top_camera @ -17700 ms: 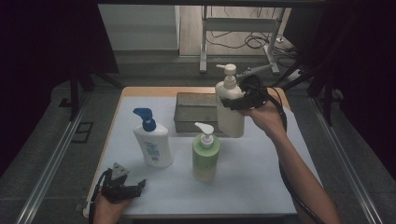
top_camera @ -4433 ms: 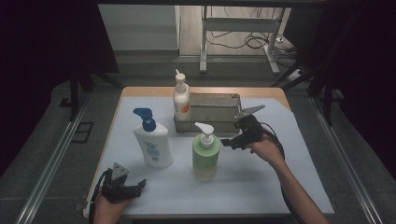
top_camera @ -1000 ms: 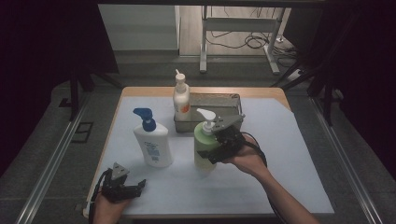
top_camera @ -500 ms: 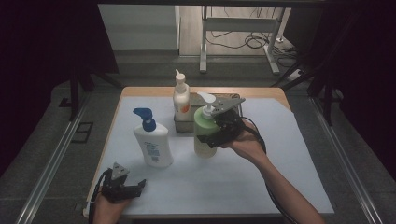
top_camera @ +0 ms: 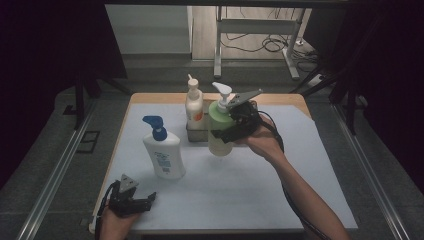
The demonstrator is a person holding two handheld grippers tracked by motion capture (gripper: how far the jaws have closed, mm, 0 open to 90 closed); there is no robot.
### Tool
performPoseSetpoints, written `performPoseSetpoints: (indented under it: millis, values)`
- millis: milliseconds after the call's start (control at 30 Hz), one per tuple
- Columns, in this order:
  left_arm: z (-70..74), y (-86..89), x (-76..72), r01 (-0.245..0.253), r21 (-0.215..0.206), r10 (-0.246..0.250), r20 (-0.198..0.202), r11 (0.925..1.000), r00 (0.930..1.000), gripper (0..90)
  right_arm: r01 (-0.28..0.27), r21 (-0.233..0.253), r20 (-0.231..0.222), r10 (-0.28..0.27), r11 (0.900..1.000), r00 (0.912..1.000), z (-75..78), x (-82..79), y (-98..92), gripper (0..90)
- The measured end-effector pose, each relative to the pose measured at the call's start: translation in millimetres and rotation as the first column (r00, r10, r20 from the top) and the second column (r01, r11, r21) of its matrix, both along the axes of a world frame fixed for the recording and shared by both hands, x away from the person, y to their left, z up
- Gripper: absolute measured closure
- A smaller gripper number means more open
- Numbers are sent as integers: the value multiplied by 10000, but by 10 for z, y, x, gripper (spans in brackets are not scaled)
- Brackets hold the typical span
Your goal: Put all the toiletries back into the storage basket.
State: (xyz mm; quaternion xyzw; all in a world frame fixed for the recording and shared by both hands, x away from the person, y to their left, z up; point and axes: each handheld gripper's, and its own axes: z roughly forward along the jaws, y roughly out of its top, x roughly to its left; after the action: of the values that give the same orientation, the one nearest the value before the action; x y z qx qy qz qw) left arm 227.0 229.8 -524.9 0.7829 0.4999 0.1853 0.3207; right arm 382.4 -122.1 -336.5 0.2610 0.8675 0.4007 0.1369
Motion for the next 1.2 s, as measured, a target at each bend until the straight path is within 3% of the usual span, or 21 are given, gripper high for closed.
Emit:
performPoseSetpoints:
  millis: [467,1200]
  values:
    - [1,0,1,5,3,-5,-7,10000,10000,125,567,13,209,-567,9984,9982,120,235,20,120]
    - [2,3,4,12,11,-12,-16,10000,10000,124,1448,-64,488,-1443,9894,9883,133,655,125,120]
